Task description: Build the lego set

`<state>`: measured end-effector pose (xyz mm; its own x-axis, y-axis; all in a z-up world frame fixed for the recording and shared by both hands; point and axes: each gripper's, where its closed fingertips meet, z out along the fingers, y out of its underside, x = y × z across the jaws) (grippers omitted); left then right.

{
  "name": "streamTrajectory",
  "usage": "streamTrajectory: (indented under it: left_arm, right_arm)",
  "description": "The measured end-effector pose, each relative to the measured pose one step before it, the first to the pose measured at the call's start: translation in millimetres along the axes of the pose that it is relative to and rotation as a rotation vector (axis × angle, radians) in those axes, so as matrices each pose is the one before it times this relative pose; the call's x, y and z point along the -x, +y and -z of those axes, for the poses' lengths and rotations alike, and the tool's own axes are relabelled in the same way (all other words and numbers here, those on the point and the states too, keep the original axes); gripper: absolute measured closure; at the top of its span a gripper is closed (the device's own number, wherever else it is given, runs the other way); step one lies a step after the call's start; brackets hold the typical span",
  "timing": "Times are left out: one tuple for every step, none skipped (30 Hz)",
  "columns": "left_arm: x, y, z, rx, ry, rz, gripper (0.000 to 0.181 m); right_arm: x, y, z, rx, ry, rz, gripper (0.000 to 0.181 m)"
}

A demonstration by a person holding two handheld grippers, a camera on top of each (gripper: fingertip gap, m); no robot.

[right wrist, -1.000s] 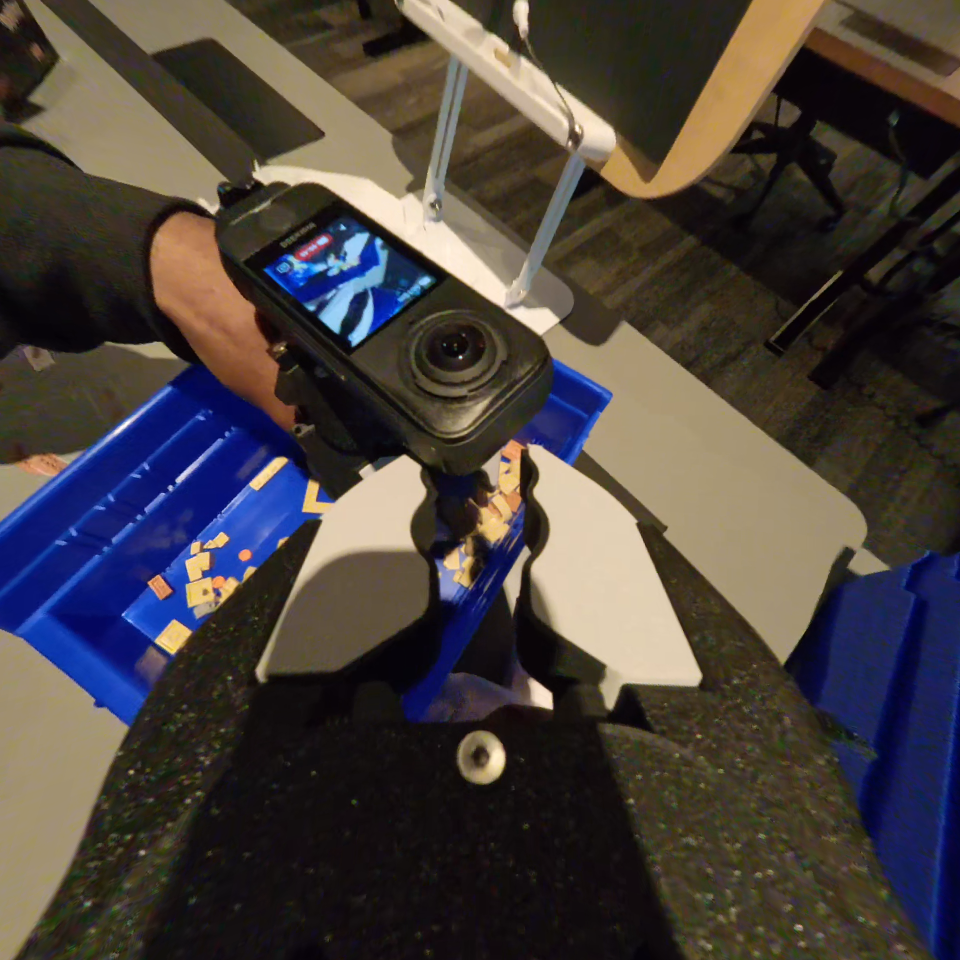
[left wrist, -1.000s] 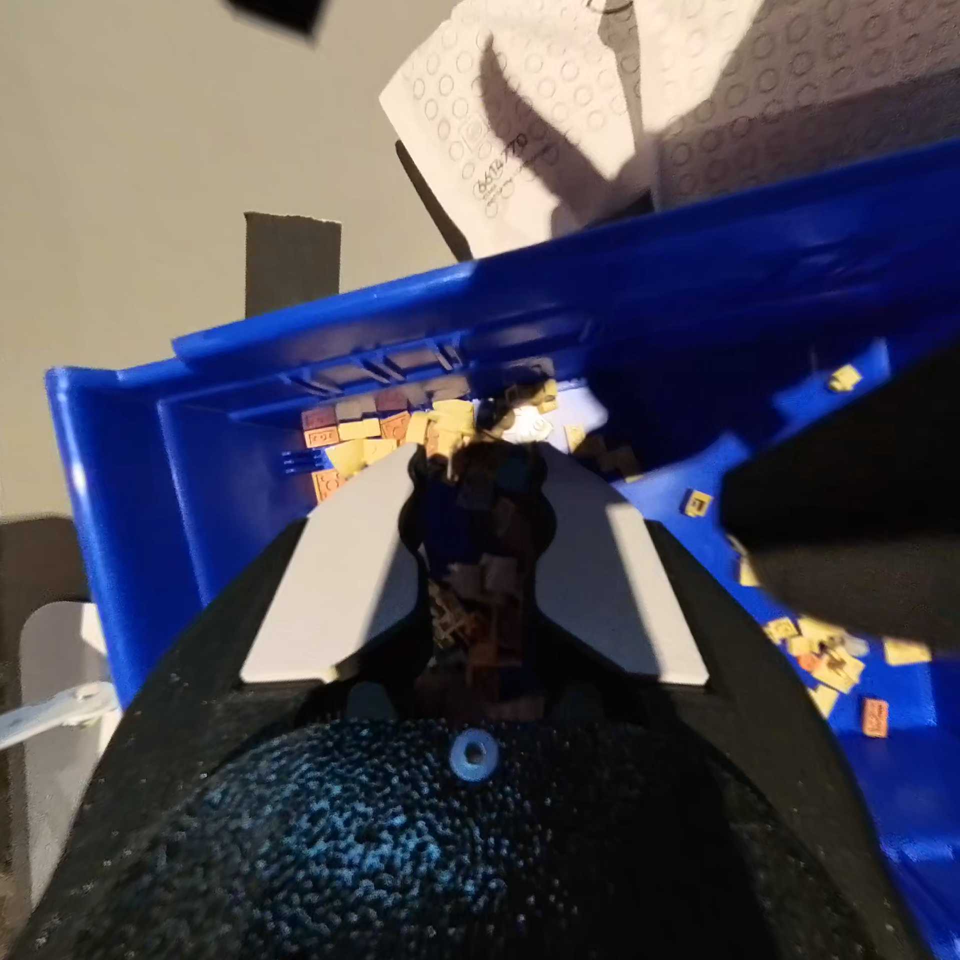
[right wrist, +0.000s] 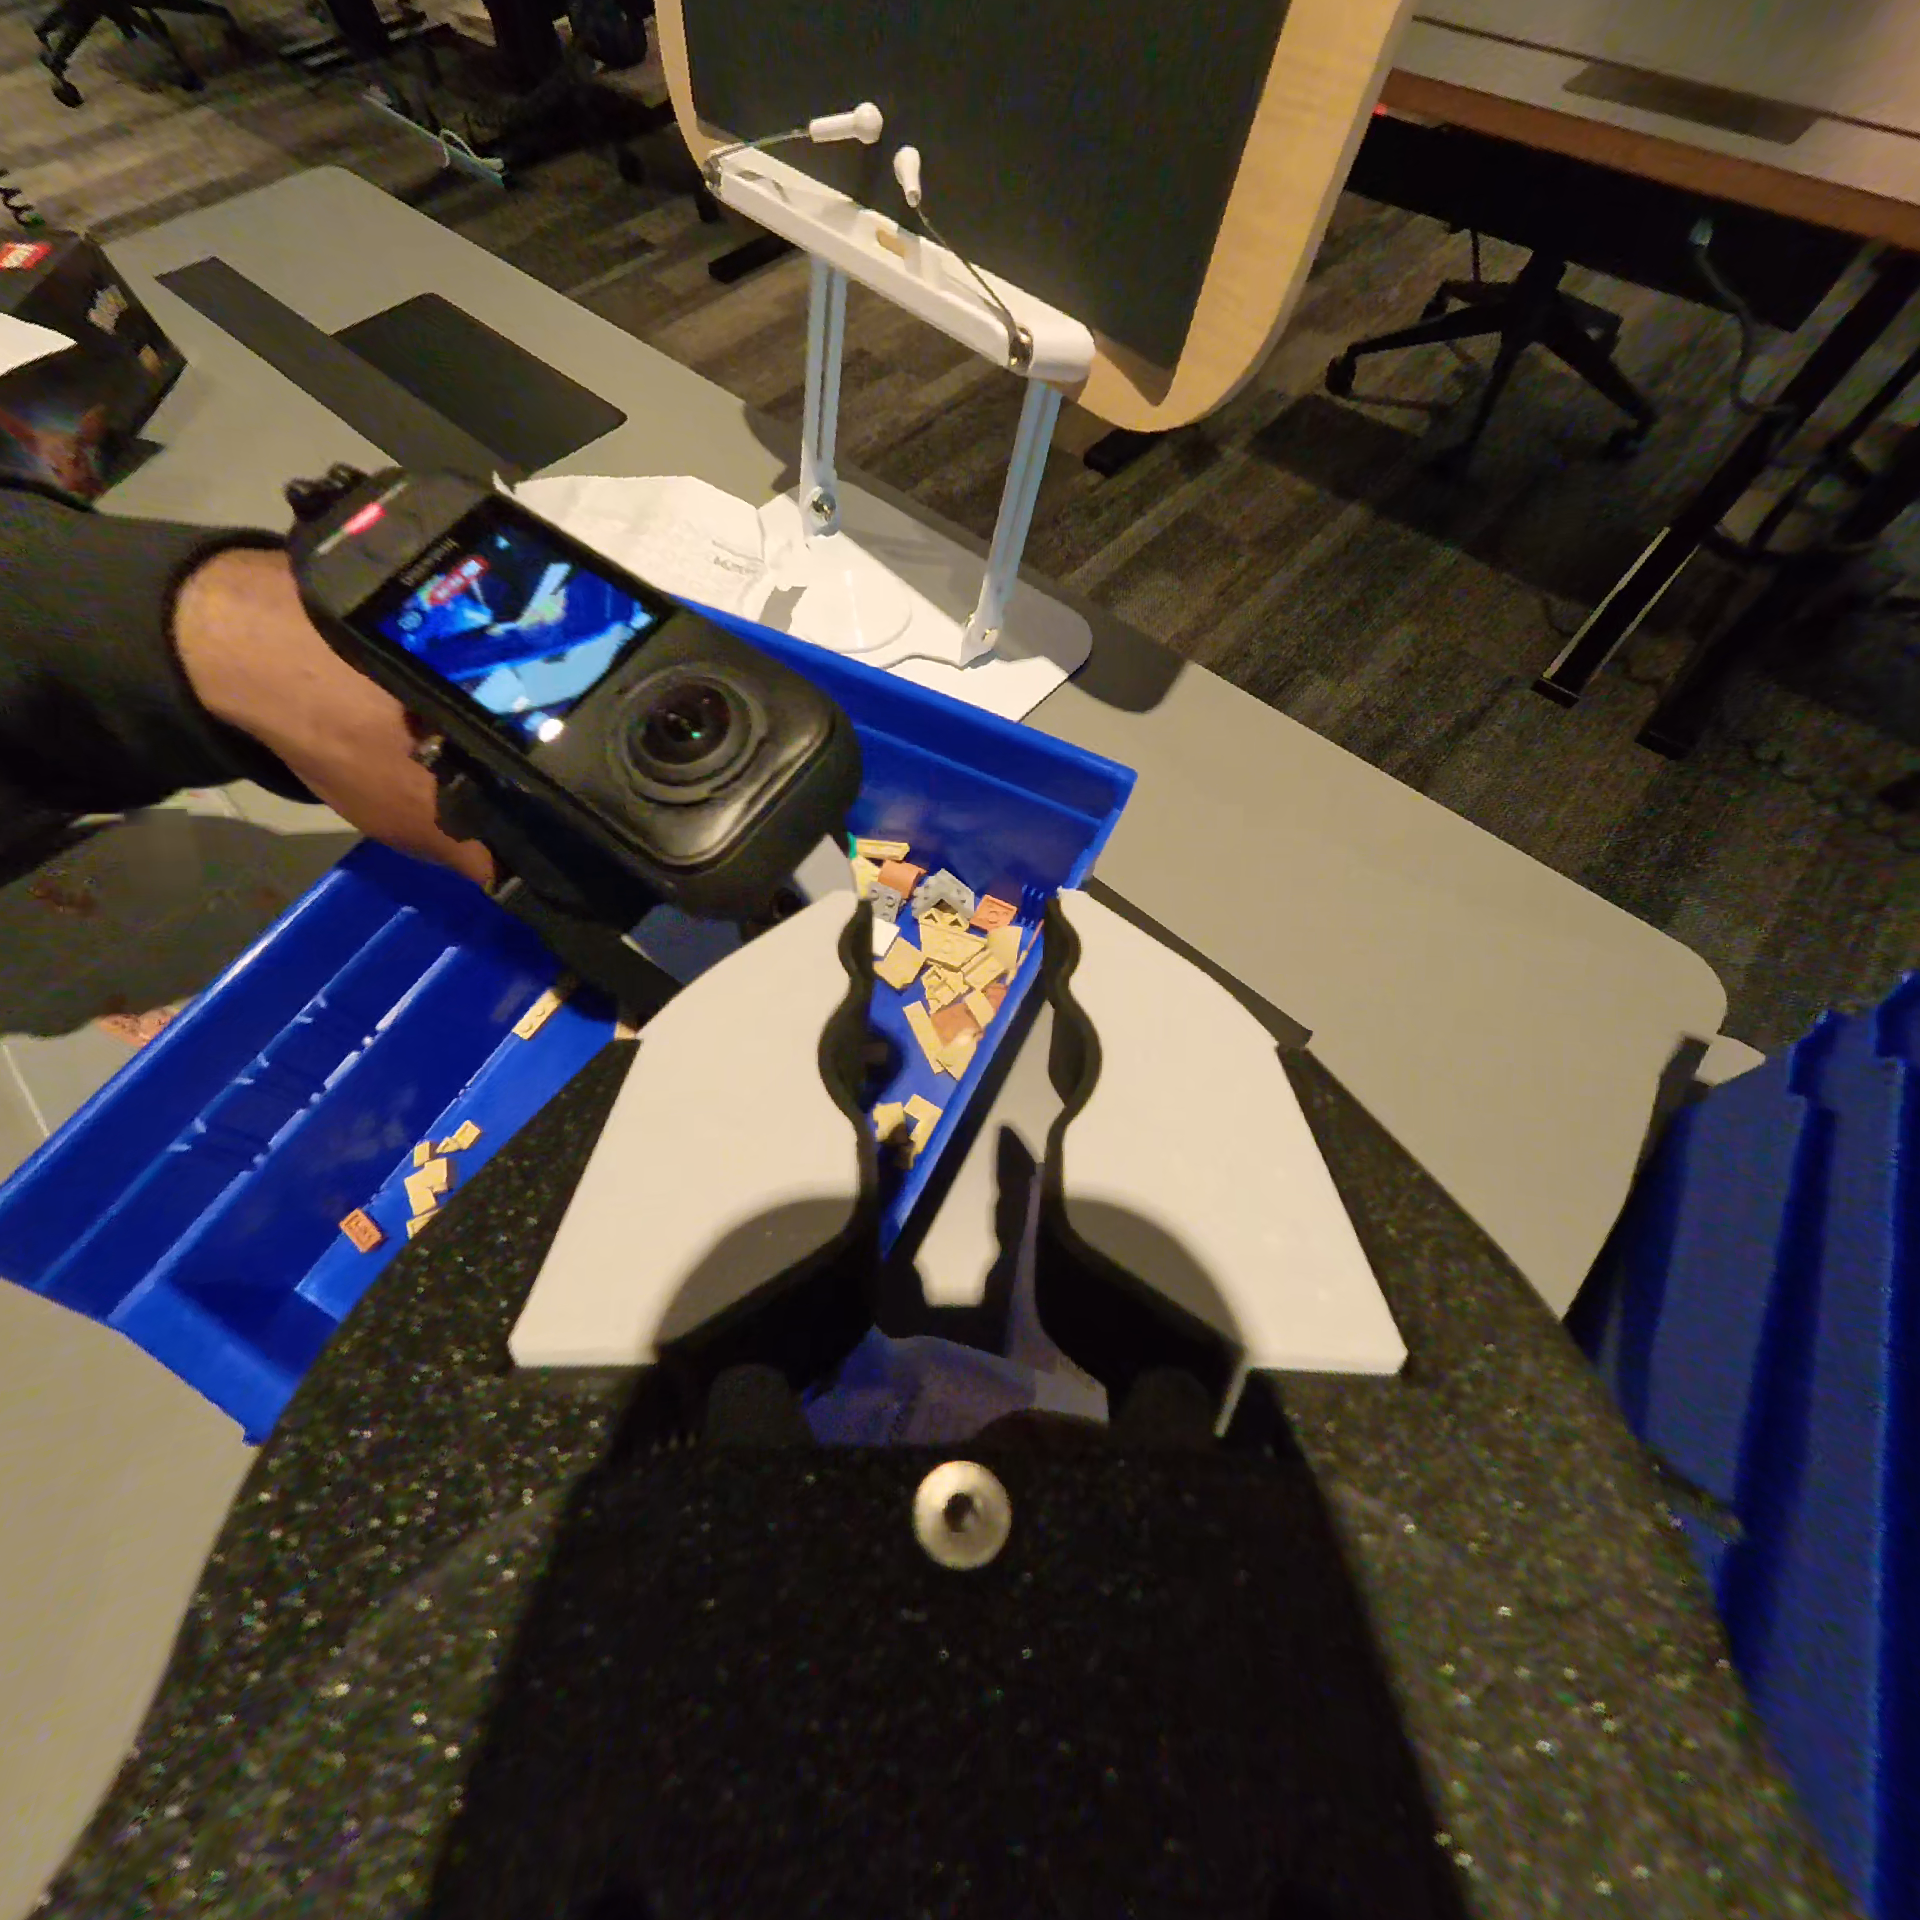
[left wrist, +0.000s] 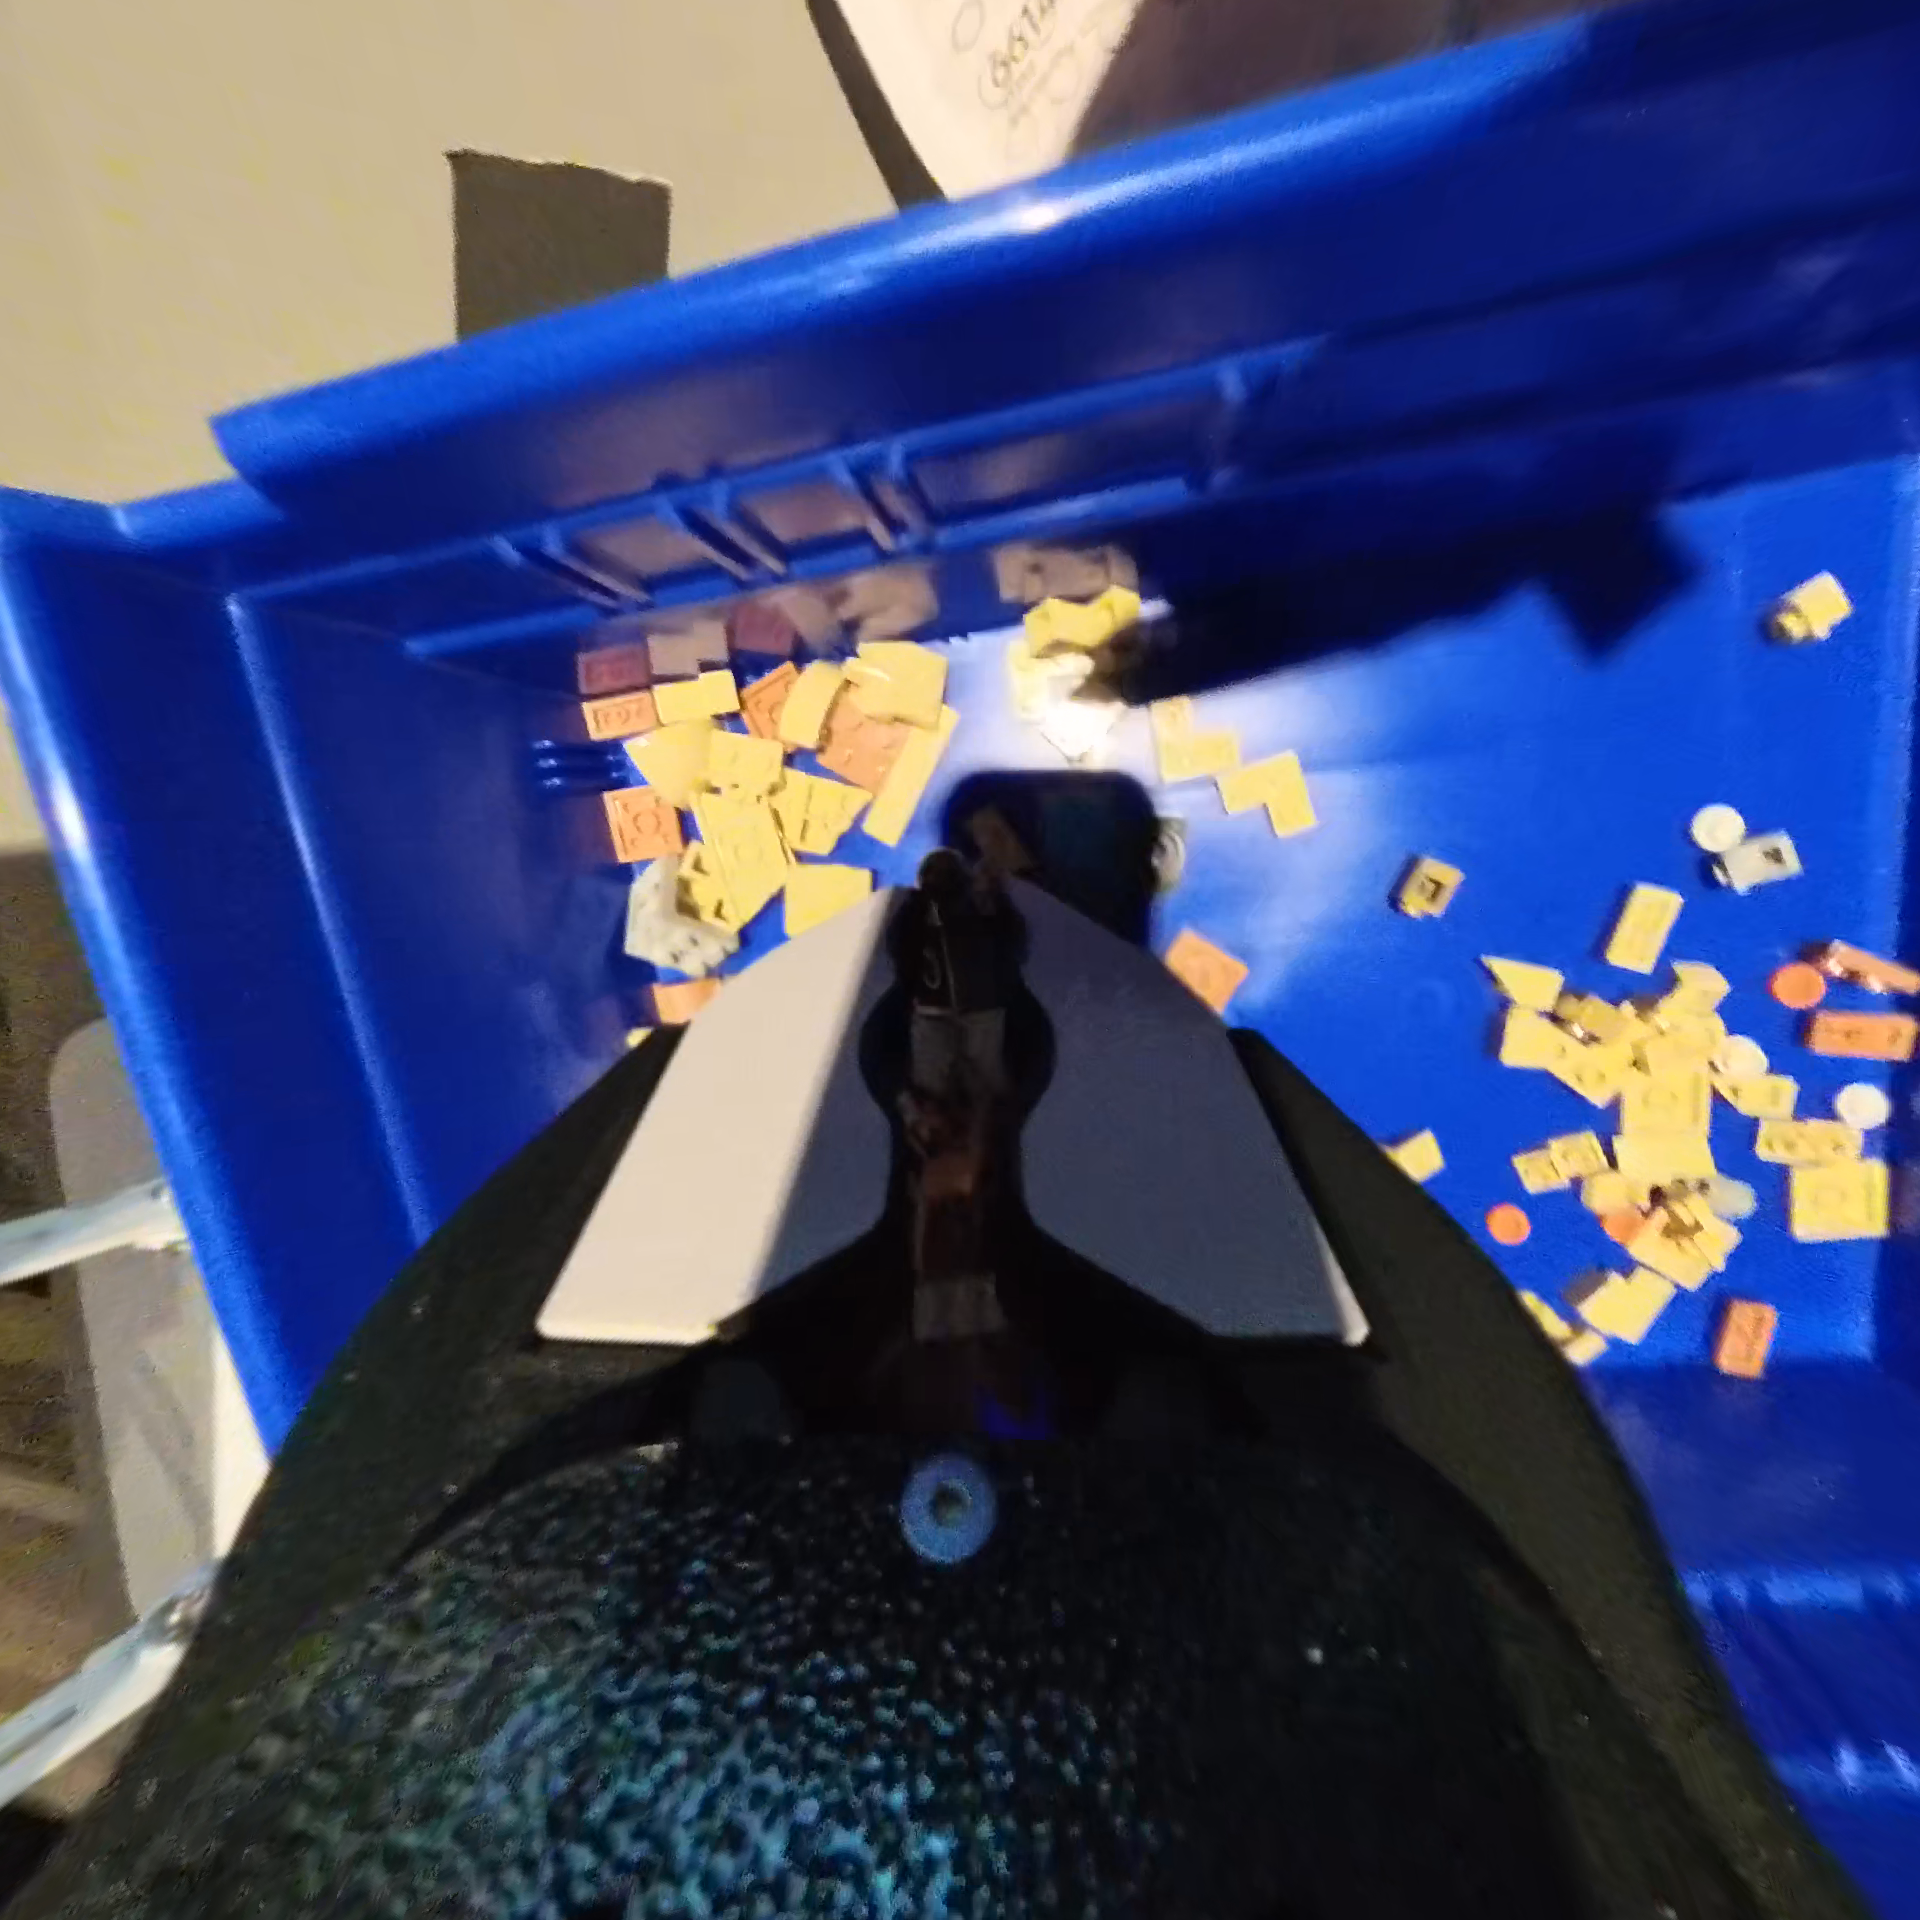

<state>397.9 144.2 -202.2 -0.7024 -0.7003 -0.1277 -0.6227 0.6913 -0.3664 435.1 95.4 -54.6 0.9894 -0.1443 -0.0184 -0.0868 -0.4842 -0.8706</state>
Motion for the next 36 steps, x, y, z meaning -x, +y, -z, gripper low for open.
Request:
streamTrajectory:
  left_arm:
    - [-2.73, 3.22, 3.11, 0.0152, 0.0091, -0.0105, 0.168]
    - [-1.59, 2.54, 2.0, 0.0097, 0.0006, -0.0078, 0.168]
    - [-0.99, 2.18, 1.23, 0.0041, -0.0021, -0.0053, 0.168]
    - [-1.23, 2.72, 0.46, 0.0081, 0.0024, -0.0009, 0.168]
    - [-1.46, 3.29, 0.08, 0.0114, 0.0055, -0.0014, 0.168]
    - [-1.03, 3.55, -0.32, 0.0133, 0.0034, -0.0044, 0.168]
    - [-0.46, 3.4, -0.42, 0.0132, 0.0006, -0.0052, 0.167]
    - [0.05, 3.02, -0.6, 0.0109, -0.0001, -0.0023, 0.167]
    - [0.18, 1.79, -0.81, 0.0057, 0.0007, 0.0022, 0.167]
    - [0.39, 0.79, -0.5, 0.0026, 0.0, 0.004, 0.167]
    - [0.15, 0.27, -0.27, 0.0027, 0.0003, -0.0003, 0.164]
    - [0.34, -1.05, 0.12, -0.0008, -0.0014, -0.0051, 0.159]
    - [0.8, -2.32, 0.37, -0.0078, -0.0044, -0.0065, 0.155]
    - [1.19, -3.7, 0.16, -0.0146, -0.0044, -0.0006, 0.155]
    - [1.31, -3.66, -0.16, -0.0102, -0.0023, 0.0056, 0.154]
    - [2.21, -4.43, -0.74, -0.013, -0.0075, 0.0052, 0.155]
    - [2.76, -5.03, -1.03, -0.0168, -0.012, 0.0005, 0.155]
    - [2.51, -5.7, -1.58, -0.0227, -0.0099, 0.0011, 0.156]
    - [0.99, -5.13, -2.57, -0.0208, 0.0017, 0.0078, 0.156]
    - [-0.92, -3.41, -3.35, -0.0105, 0.0141, 0.0095, 0.155]
    - [-1.37, -2.56, -3.61, -0.0055, 0.0157, 0.0069, 0.155]
    - [-0.87, -2.12, -3.43, -0.0037, 0.0099, 0.0017, 0.154]
    - [-0.5, -1.93, -3.01, -0.0048, 0.0062, -0.0008, 0.153]
    - [-0.82, -1.85, -2.21, -0.0065, 0.0069, -0.0014, 0.151]
    - [-1.39, -1.23, -1.02, -0.0056, 0.0091, -0.0015, 0.149]
    - [-1.3, -0.08, 0.37, -0.0007, 0.0055, -0.0043, 0.147]
    - [-0.94, 1.04, 1.7, 0.0044, 0.0005, -0.0137, 0.146]
    - [-1.11, 1.7, 2.7, 0.0052, -0.0026, -0.0235, 0.145]
    - [-1.47, 2.7, 3.32, 0.0096, -0.0017, -0.0297, 0.144]
    - [-2.23, 4.6, 2.92, 0.0215, -0.0001, -0.0412, 0.144]
    - [-2.42, 5.7, 1.86, 0.0302, -0.0037, -0.0589, 0.144]
    - [-2.08, 5.24, 1.01, 0.0263, -0.0082, -0.0595, 0.143]
    - [-1.72, 3.93, -0.37, 0.0228, -0.0076, -0.0497, 0.143]
    - [-1.56, 2.12, -1.32, 0.0128, -0.005, -0.0396, 0.142]
    - [-2.74, 0.54, -2.04, 0.0036, 0.0078, -0.0278, 0.141]
    - [-3.72, -0.64, -2.15, -0.0032, 0.0187, -0.022, 0.139]
  right_arm:
    - [0.62, 0.09, -0.48, 0.0014, -0.0022, 0.0007, 0.15]
    - [0.9, -0.12, -0.38, 0.0009, -0.0027, 0.0017, 0.15]
    - [0.87, -0.3, -0.37, 0.0001, -0.0015, 0.0028, 0.15]
    - [0.78, -0.47, -0.21, -0.0002, -0.0009, 0.0029, 0.151]
    - [1.06, -0.29, -0.36, 0.0001, -0.0023, 0.0031, 0.151]
    - [1.2, -0.14, -0.43, 0.001, -0.0037, 0.0036, 0.15]
    - [0.95, 0.11, -0.62, 0.0025, -0.0029, 0.0033, 0.15]
    - [0.31, 0.3, -0.52, 0.0028, -0.0005, 0.0019, 0.15]
    - [0.25, 0.16, -0.54, 0.0014, -0.0003, 0.0008, 0.15]
    - [0.09, -0.05, -0.47, -0.0002, -0.001, -0.0002, 0.15]
    - [0.07, -0.14, -0.36, -0.0006, -0.0007, -0.0006, 0.15]
    - [0.04, -0.03, -0.23, -0.0001, -0.0003, 0.0003, 0.15]
    - [-0.06, -0.01, -0.16, -0.0004, 0.0003, 0.0004, 0.15]
    - [-0.23, -0.05, 0.02, -0.0006, 0.0005, -0.0006, 0.15]
    - [-0.23, -0.06, 0.07, -0.0011, 0.0004, -0.0006, 0.15]
    - [-0.23, -0.11, -0.01, -0.0011, 0.0005, -0.0007, 0.15]
    - [-0.12, 0.13, -0.08, -0.0006, -0.0001, -0.001, 0.15]
    - [-0.2, 0.17, -0.07, 0.0011, 0.0011, -0.0004, 0.152]
    - [-1.66, 0.34, 0.2, 0.0013, 0.0104, 0.0011, 0.155]
    - [-2.52, 1.28, 0.15, 0.0071, 0.0149, 0.0028, 0.156]
    - [-2.62, 2.19, 0.01, 0.0118, 0.0141, 0.002, 0.157]
    - [-2.73, 2.35, 0.13, 0.0112, 0.0112, -0.0027, 0.157]
    - [-2.76, 1.93, 0.12, 0.0074, 0.0089, -0.0074, 0.156]
    - [-1.29, 1.16, 0.29, 0.0015, -0.0009, -0.0074, 0.155]
    - [-0.02, -0.06, 0.46, -0.0055, -0.0072, -0.0064, 0.154]
    - [0.3, -1.09, 0.54, -0.0096, -0.0075, -0.0061, 0.152]
    - [0.67, -1.55, 0.69, -0.0103, -0.0079, -0.0047, 0.152]
    - [0.85, -1.61, 0.35, -0.0087, -0.006, -0.0021, 0.152]
    - [0.54, -1.28, 0.23, -0.0056, -0.0016, 0.0006, 0.152]
    - [0.23, -0.81, -0.16, -0.0017, 0.0011, 0.0014, 0.152]
    - [0.39, -0.55, -0.34, -0.0003, 0.0002, 0.0011, 0.152]
    - [0.77, -0.72, -0.2, -0.0018, -0.0015, 0.0014, 0.152]
    - [0.97, -0.73, -0.29, -0.0026, -0.0022, 0.0011, 0.152]
    - [1.02, -0.47, -0.08, -0.0011, -0.0021, 0.0013, 0.152]
    - [1.01, -0.41, -0.1, -0.0004, -0.001, 0.0026, 0.152]
    - [0.98, -0.43, -0.1, -0.0006, -0.0004, 0.0031, 0.152]
